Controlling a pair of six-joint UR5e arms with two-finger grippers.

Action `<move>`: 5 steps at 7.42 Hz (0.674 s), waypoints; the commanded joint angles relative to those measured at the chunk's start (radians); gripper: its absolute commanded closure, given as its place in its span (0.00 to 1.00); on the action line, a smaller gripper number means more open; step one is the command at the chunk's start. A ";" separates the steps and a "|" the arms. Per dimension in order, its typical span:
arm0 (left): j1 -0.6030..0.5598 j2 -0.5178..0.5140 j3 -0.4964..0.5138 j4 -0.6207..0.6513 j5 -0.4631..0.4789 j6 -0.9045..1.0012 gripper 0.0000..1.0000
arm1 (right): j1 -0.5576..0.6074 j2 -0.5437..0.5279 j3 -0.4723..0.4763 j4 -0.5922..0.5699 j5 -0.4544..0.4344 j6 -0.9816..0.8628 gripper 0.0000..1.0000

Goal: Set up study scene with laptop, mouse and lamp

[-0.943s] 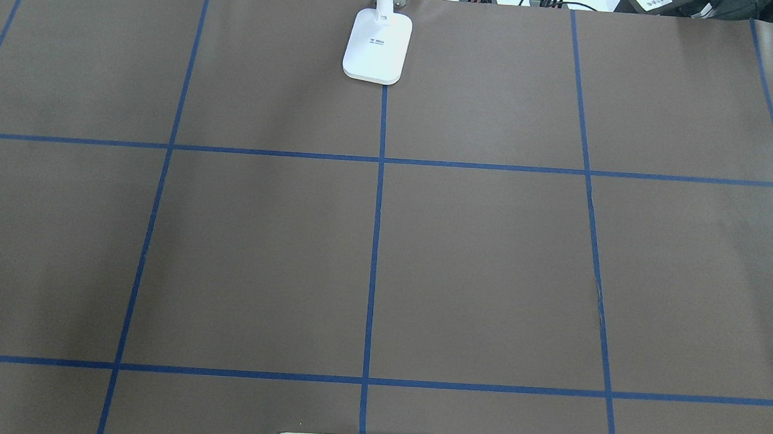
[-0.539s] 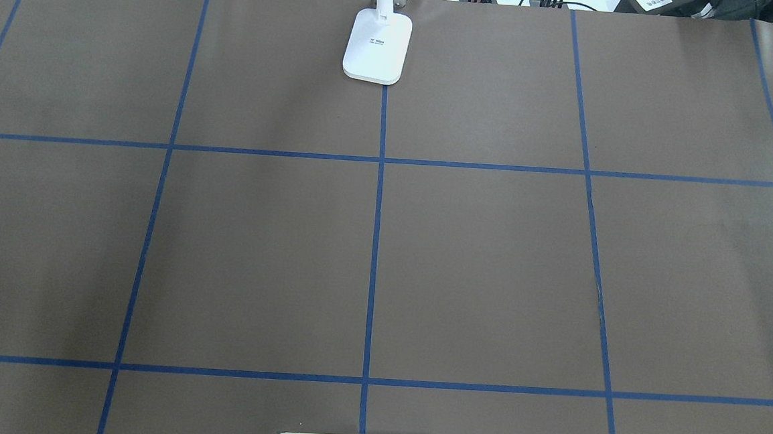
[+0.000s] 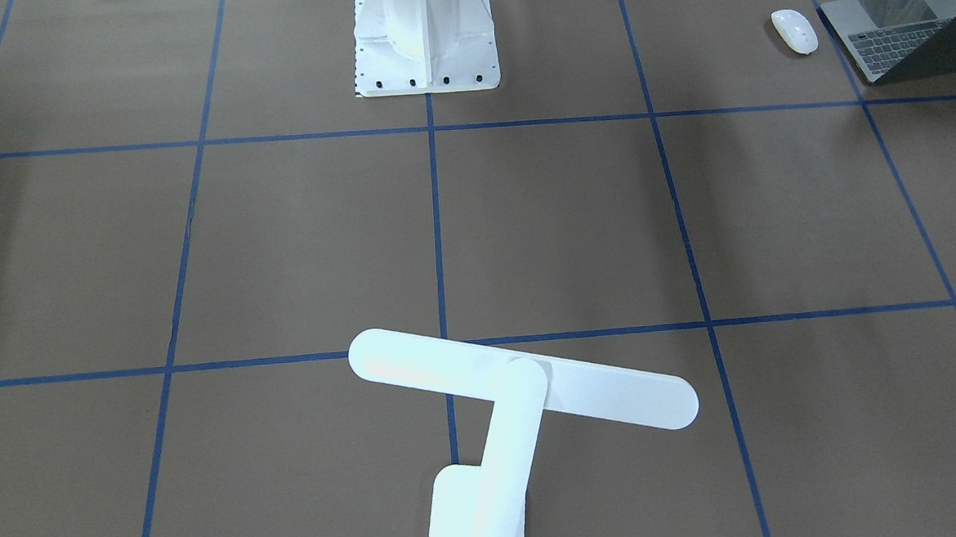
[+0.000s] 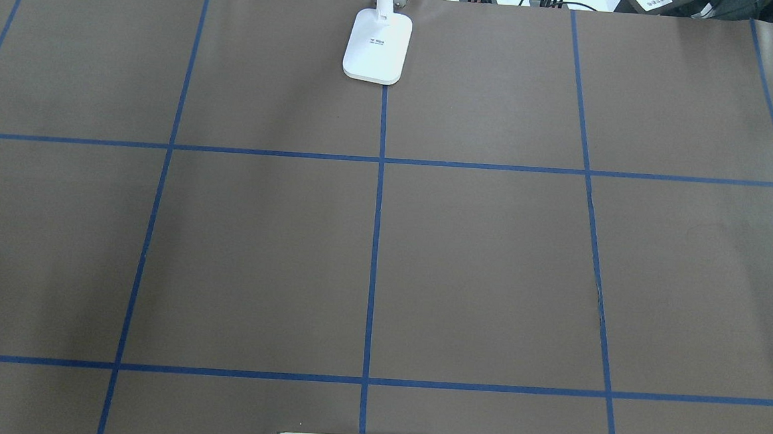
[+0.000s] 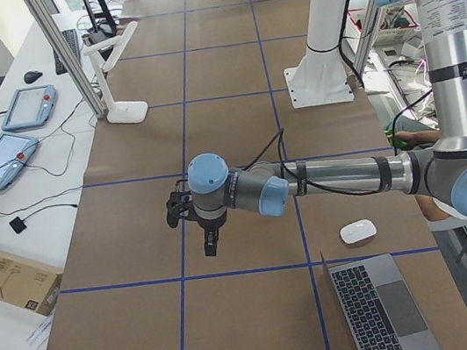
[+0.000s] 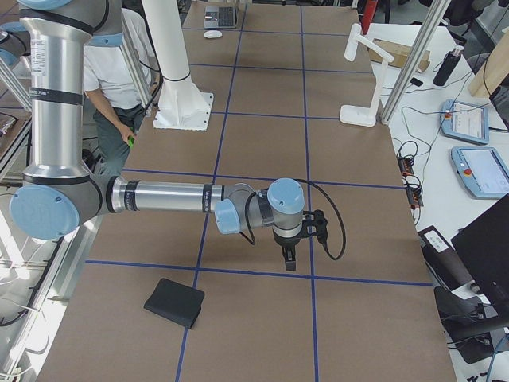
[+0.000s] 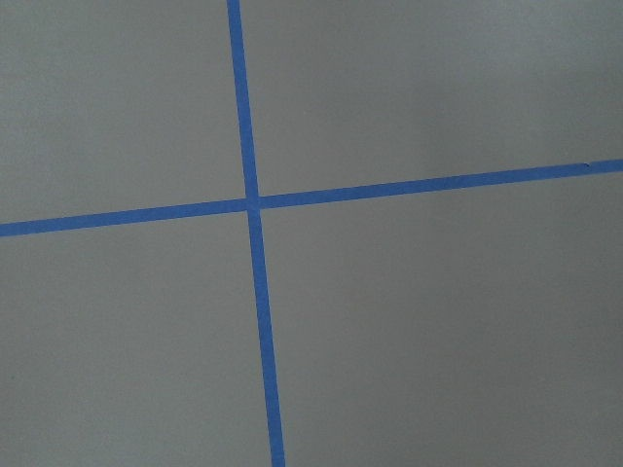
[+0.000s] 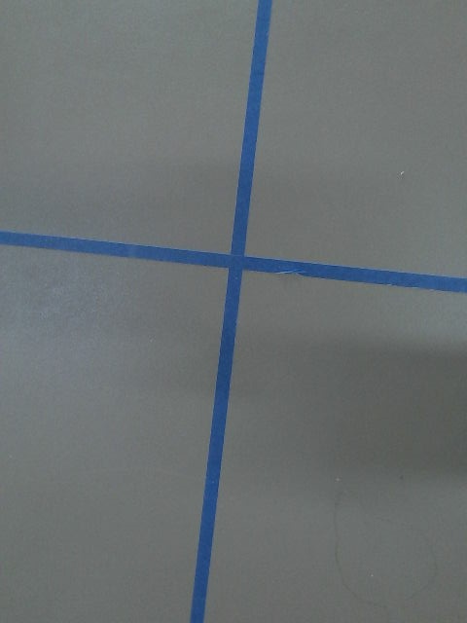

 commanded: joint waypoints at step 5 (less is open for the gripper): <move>-0.005 0.045 -0.010 0.001 0.037 -0.090 0.01 | -0.008 0.002 -0.049 0.001 0.004 -0.010 0.01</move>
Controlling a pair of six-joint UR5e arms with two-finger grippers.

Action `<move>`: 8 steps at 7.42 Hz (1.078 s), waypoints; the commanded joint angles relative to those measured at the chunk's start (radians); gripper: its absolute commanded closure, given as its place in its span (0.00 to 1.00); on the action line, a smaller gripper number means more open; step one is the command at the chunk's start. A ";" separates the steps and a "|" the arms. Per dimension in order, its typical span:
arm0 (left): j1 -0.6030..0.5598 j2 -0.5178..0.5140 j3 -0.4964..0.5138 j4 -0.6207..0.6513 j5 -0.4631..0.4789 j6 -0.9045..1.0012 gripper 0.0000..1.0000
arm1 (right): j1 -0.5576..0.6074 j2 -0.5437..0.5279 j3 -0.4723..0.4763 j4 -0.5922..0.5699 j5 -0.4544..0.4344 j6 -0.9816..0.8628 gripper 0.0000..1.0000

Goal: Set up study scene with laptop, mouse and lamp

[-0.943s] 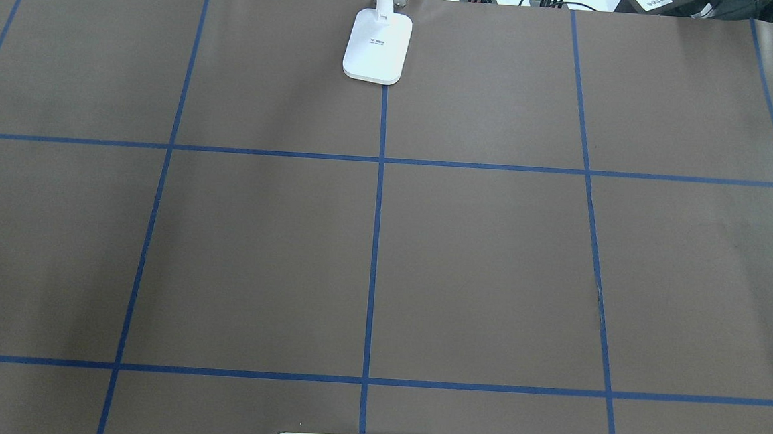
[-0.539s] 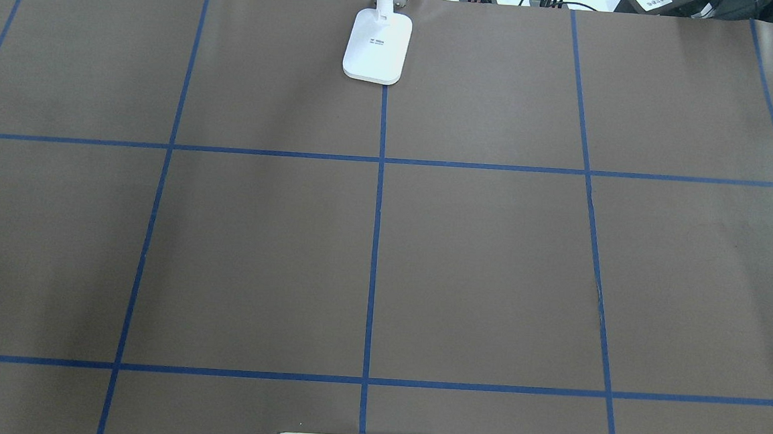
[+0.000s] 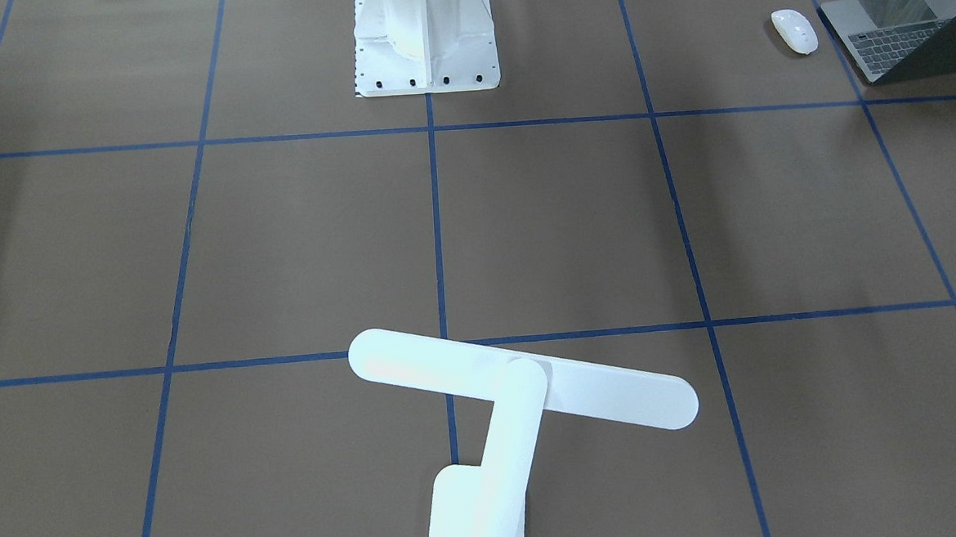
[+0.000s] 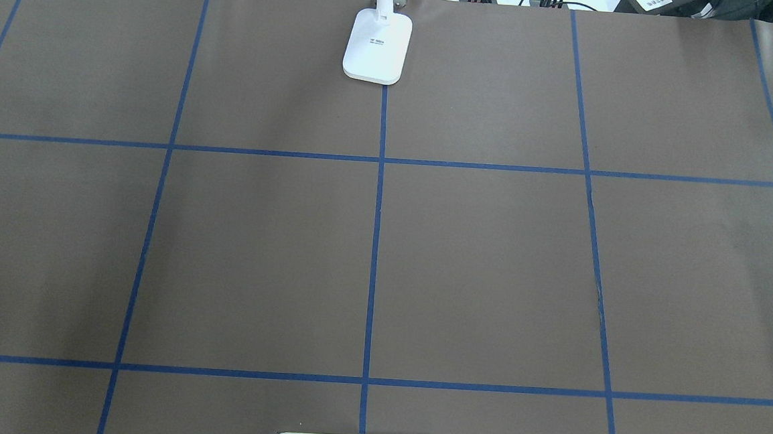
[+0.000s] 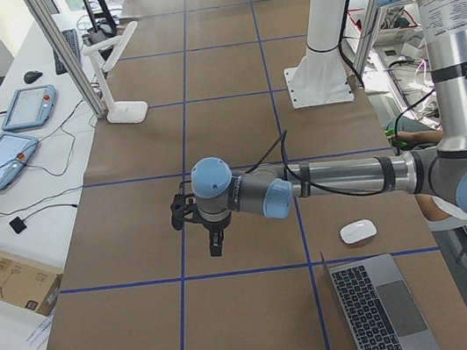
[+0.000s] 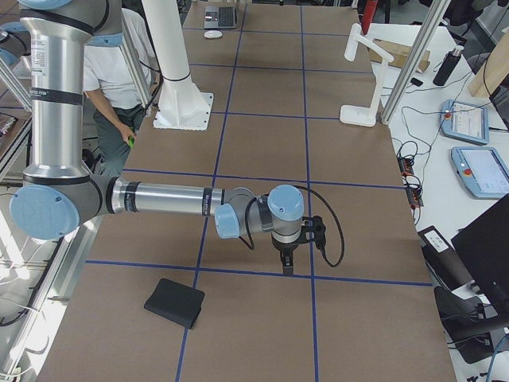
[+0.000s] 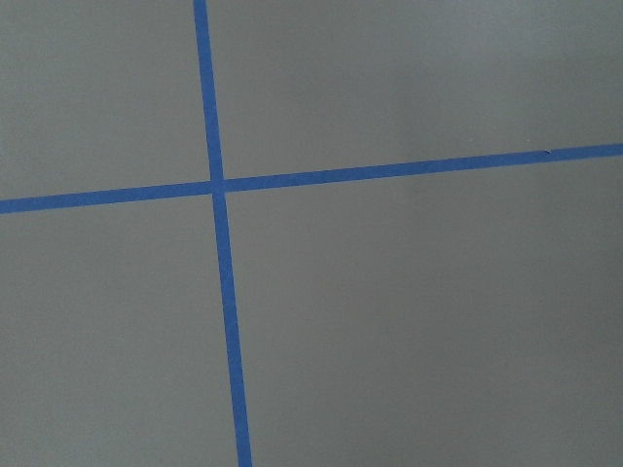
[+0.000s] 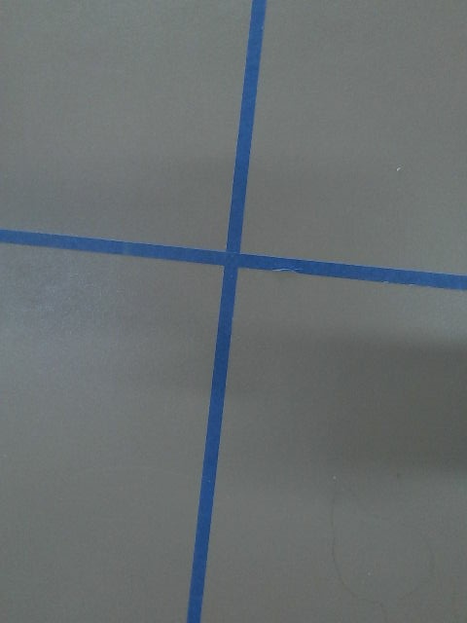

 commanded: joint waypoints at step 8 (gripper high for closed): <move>-0.482 0.339 -0.099 0.171 0.041 -0.404 0.01 | -0.072 -0.003 0.005 0.003 0.080 -0.003 0.01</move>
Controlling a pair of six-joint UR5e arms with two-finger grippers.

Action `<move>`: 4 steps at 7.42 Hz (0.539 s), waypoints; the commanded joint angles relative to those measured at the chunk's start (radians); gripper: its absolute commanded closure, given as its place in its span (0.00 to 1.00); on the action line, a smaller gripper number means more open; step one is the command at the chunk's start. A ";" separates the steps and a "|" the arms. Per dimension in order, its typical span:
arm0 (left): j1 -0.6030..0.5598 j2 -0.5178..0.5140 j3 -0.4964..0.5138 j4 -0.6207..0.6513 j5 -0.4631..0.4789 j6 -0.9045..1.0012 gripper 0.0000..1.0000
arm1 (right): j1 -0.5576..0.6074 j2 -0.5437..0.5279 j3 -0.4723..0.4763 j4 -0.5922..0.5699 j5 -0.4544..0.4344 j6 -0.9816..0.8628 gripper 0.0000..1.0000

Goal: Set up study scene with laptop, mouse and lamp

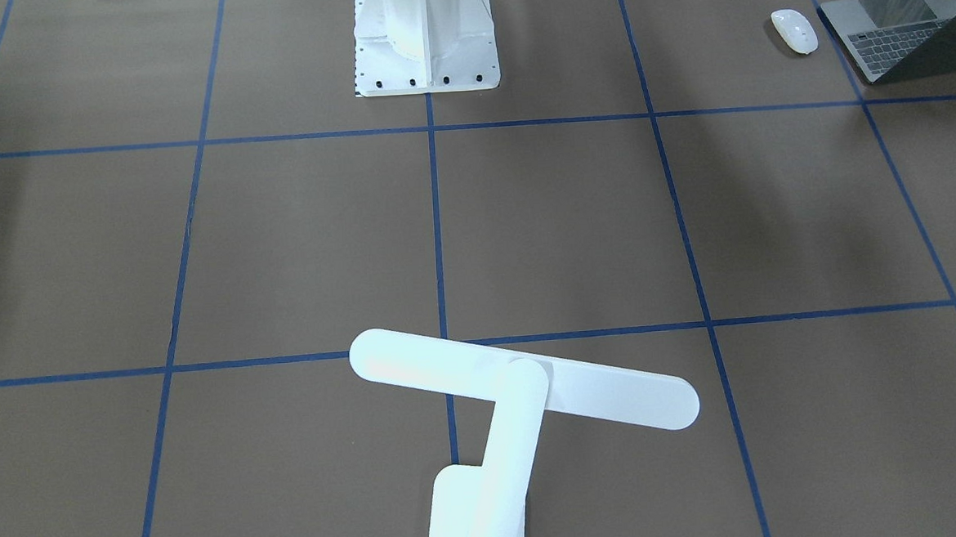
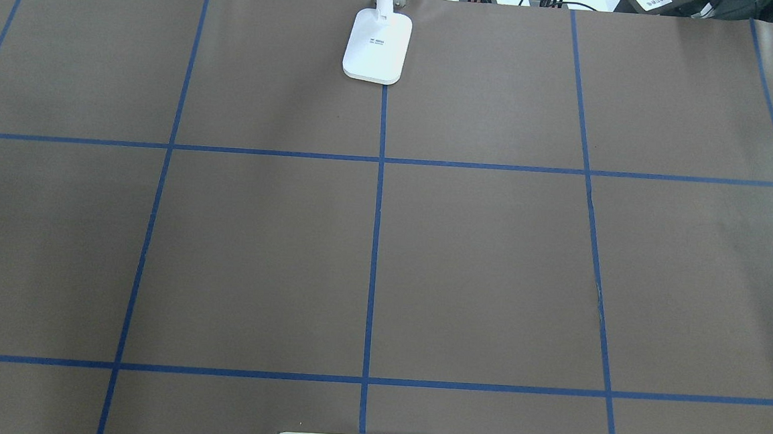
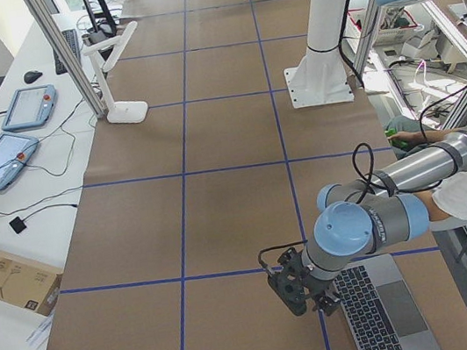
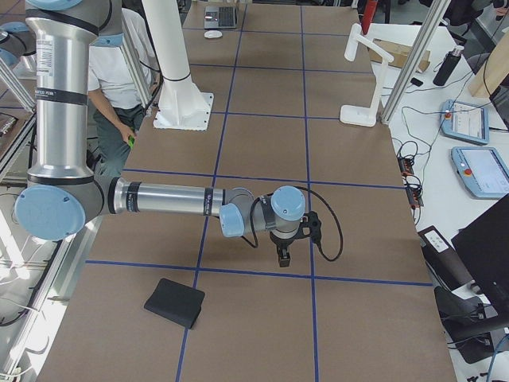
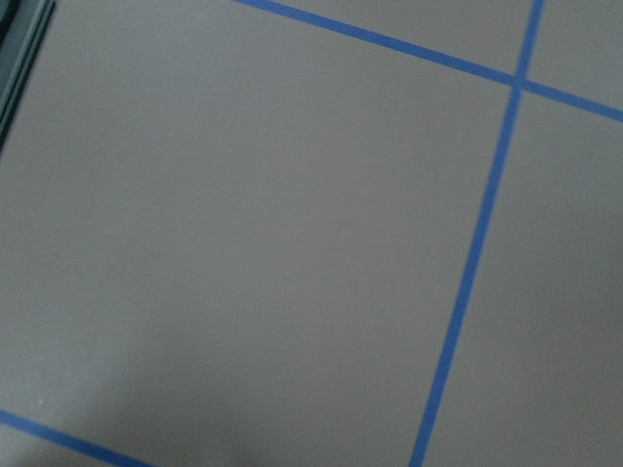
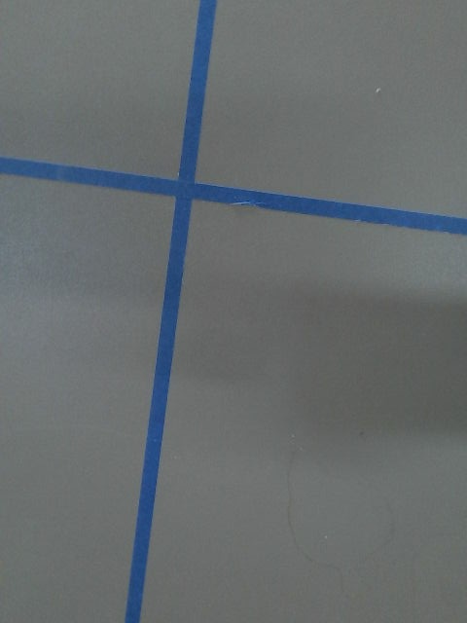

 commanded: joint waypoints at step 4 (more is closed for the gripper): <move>-0.024 0.027 0.053 0.035 0.051 -0.349 0.01 | -0.026 0.000 0.007 0.001 0.003 0.002 0.01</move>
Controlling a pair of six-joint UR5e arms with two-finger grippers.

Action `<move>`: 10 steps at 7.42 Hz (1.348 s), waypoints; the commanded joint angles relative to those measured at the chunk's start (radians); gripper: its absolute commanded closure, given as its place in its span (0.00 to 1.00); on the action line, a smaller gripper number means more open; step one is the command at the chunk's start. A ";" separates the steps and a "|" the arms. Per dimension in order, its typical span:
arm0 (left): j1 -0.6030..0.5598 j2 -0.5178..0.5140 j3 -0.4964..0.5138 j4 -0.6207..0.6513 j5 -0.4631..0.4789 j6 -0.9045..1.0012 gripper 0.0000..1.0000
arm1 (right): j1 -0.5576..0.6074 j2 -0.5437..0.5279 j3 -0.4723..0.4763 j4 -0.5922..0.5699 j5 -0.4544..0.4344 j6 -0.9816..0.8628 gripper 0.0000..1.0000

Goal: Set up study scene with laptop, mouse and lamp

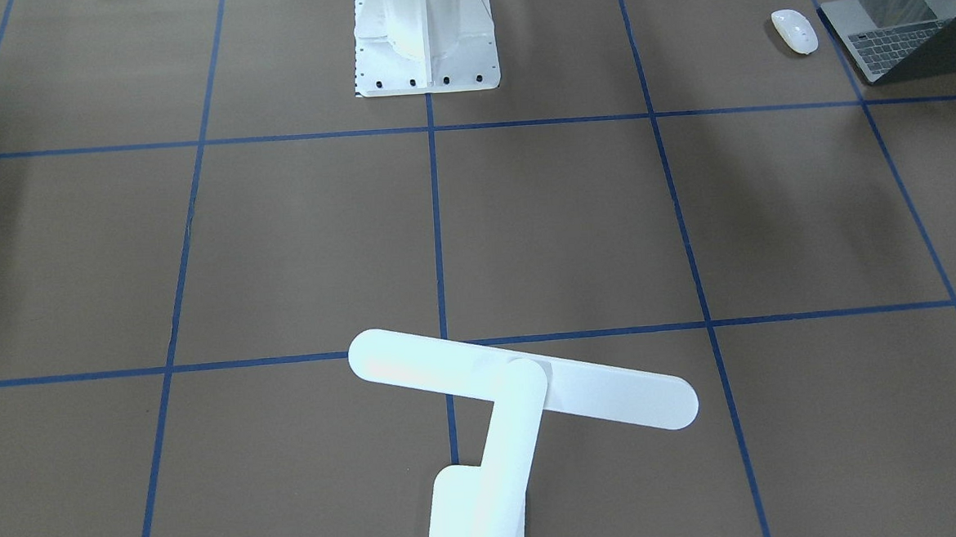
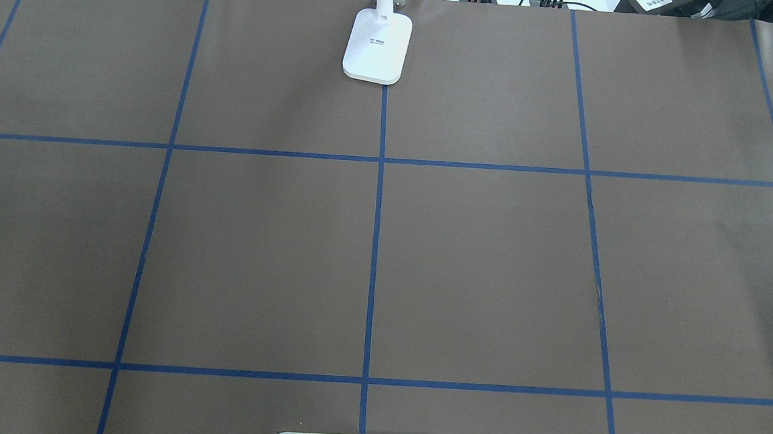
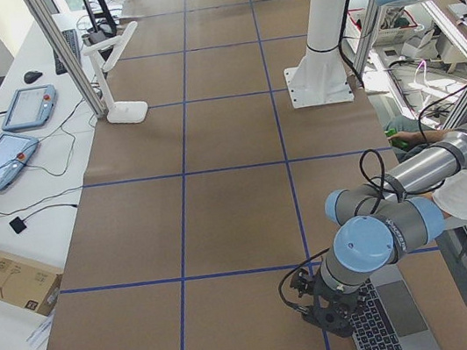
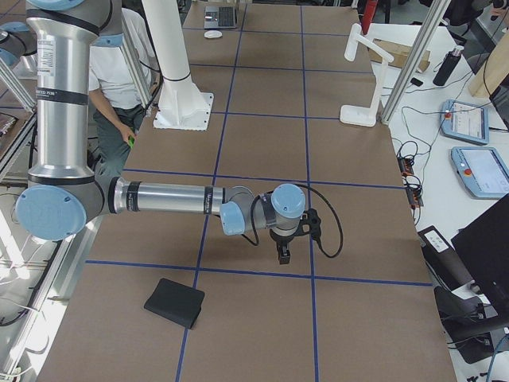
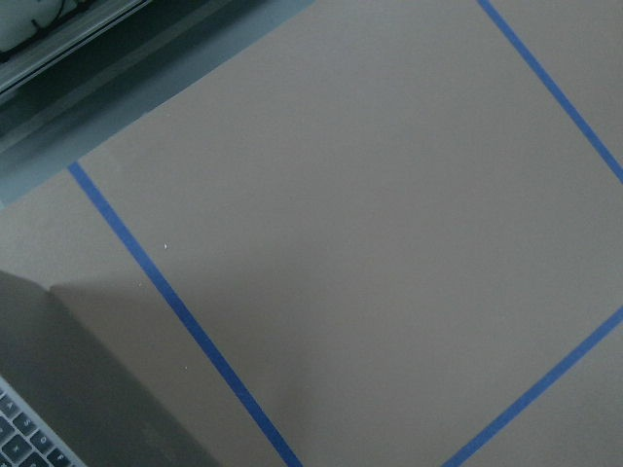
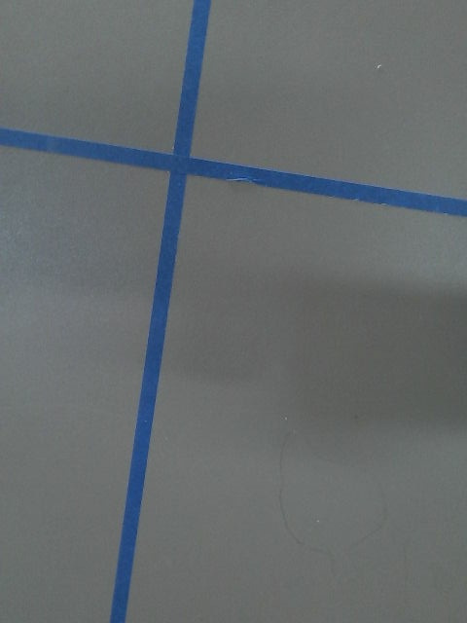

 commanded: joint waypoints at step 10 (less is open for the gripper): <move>-0.005 0.059 0.060 -0.002 0.005 -0.188 0.98 | -0.045 0.006 0.003 0.000 0.000 0.008 0.01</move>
